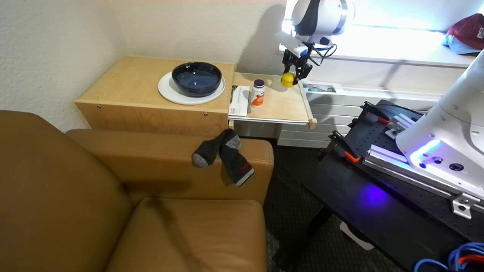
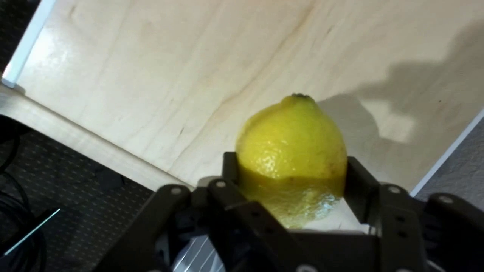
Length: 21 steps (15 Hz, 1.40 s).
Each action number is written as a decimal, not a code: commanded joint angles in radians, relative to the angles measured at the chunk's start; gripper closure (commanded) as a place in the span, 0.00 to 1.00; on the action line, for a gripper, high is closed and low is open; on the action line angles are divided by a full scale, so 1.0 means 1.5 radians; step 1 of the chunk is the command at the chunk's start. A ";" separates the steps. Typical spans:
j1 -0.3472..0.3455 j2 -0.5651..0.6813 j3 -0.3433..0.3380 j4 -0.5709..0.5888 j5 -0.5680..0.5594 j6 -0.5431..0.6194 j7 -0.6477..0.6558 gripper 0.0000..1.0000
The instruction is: Move the lemon to the open drawer
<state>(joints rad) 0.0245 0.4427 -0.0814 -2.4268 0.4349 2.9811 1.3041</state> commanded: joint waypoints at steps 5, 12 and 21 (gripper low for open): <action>0.007 0.090 0.002 0.114 0.009 -0.011 0.074 0.56; 0.010 0.113 -0.007 0.149 0.000 -0.040 0.095 0.56; 0.004 0.112 -0.004 0.171 -0.002 -0.107 0.101 0.00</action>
<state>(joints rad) 0.0365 0.6115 -0.0863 -2.1901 0.4382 2.8644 1.4411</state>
